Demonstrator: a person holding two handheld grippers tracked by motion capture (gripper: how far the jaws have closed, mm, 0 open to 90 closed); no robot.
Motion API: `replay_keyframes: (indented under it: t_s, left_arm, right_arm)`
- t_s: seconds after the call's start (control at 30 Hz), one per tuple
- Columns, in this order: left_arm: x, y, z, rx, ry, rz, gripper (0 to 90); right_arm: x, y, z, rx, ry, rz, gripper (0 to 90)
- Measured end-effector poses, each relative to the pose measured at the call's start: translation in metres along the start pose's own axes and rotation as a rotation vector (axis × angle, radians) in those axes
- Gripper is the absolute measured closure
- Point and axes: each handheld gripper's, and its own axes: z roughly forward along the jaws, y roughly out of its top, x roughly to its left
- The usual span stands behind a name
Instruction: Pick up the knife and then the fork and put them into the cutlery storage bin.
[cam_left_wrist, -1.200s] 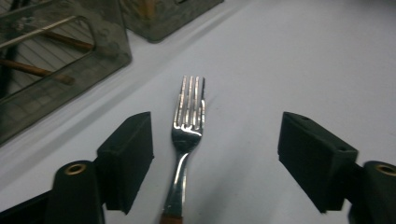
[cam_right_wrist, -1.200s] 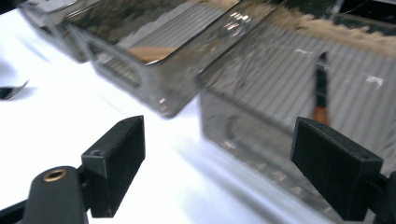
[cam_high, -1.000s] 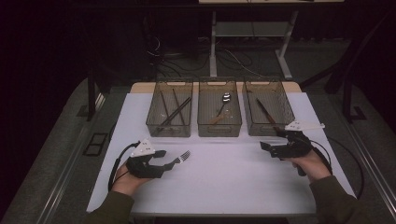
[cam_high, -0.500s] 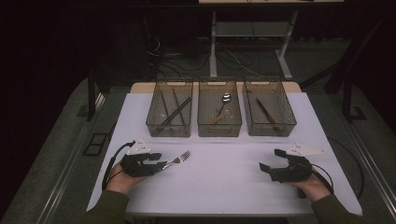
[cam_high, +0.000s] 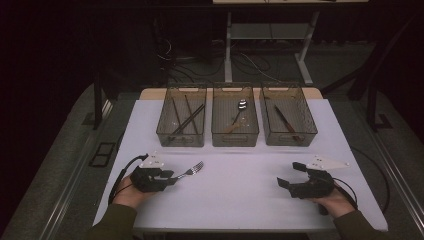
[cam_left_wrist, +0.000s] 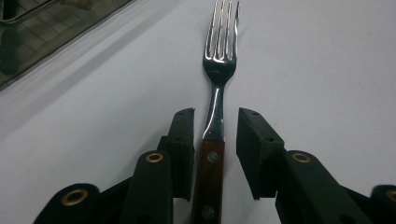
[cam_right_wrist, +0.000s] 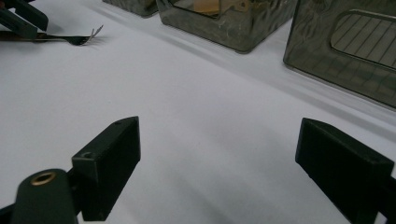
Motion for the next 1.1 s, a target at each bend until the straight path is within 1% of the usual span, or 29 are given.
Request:
replay_keyframes:
  t_s: [0.07, 0.1, 0.13, 0.17, 0.2, 0.3, 0.33, 0.4, 0.5, 0.63, 0.67, 0.7, 0.77, 0.8, 0.87, 0.93, 0.97, 1.03, 1.1]
  left_arm:
    - [0.001, -0.002, 0.003, 0.005, -0.003, -0.005, 67.0]
    - [0.002, -0.003, 0.004, 0.015, 0.001, -0.003, 67.6]
    - [0.003, -0.004, 0.004, 0.013, -0.003, 0.002, 68.4]
    - [0.004, -0.005, 0.004, 0.006, -0.007, -0.006, 69.1]
    - [0.004, -0.005, 0.005, 0.005, -0.007, -0.004, 70.0]
    - [0.002, -0.006, 0.006, -0.002, 0.000, 0.015, 72.0]
    - [0.001, -0.005, 0.006, 0.003, 0.001, 0.027, 73.1]
    - [-0.001, -0.005, 0.007, -0.006, 0.002, 0.027, 75.6]
    - [0.000, -0.005, 0.007, 0.000, -0.002, 0.029, 76.9]
    - [-0.003, -0.001, 0.007, 0.014, 0.026, 0.030, 77.4]
    - [-0.005, 0.001, 0.007, 0.016, 0.041, 0.033, 77.4]
    - [-0.008, 0.004, 0.007, 0.015, 0.043, 0.030, 77.4]
    - [-0.010, 0.010, 0.006, -0.005, 0.045, 0.021, 77.5]
    - [-0.011, 0.012, 0.006, -0.007, 0.042, 0.014, 77.5]
    - [-0.013, 0.016, 0.006, -0.024, 0.028, -0.001, 77.5]
    - [-0.016, 0.019, 0.005, -0.032, 0.020, -0.004, 77.5]
    - [-0.017, 0.020, 0.004, -0.042, 0.013, -0.013, 77.5]
    - [-0.020, 0.024, 0.004, -0.059, 0.009, -0.015, 77.4]
    - [-0.024, 0.028, 0.004, -0.084, -0.008, -0.021, 77.4]
  right_arm:
    - [0.000, 0.000, 0.001, 0.005, 0.004, 0.000, 13.9]
    - [0.000, 0.000, 0.001, 0.004, 0.005, 0.000, 13.9]
    - [0.001, 0.000, 0.001, 0.004, 0.005, -0.001, 13.9]
    - [0.001, 0.000, 0.001, 0.004, 0.006, -0.001, 13.9]
    - [0.001, 0.000, 0.000, 0.002, 0.008, 0.000, 13.9]
    - [0.000, 0.000, 0.001, 0.001, 0.007, -0.002, 13.9]
    - [0.000, 0.000, 0.001, 0.003, 0.007, -0.003, 13.9]
    - [0.001, 0.000, 0.001, 0.007, 0.007, -0.002, 13.9]
    - [0.001, 0.000, 0.002, 0.011, 0.005, -0.011, 13.9]
    - [0.000, 0.001, 0.002, 0.011, 0.008, 0.002, 13.9]
    - [0.000, 0.001, 0.002, 0.008, 0.011, 0.004, 13.9]
    - [0.000, 0.001, 0.002, 0.003, 0.013, 0.003, 13.9]
    - [0.000, 0.002, 0.002, -0.006, 0.018, 0.015, 13.9]
    - [0.000, 0.003, 0.002, -0.009, 0.022, 0.024, 13.9]
    - [0.001, 0.005, 0.002, -0.014, 0.032, 0.039, 13.9]
    - [0.002, 0.008, 0.002, -0.017, 0.042, 0.039, 13.9]
    - [0.003, 0.010, 0.002, -0.015, 0.049, 0.046, 13.9]
    - [0.003, 0.014, 0.002, -0.015, 0.065, 0.055, 13.9]
    - [0.005, 0.018, 0.002, -0.024, 0.095, 0.057, 14.0]
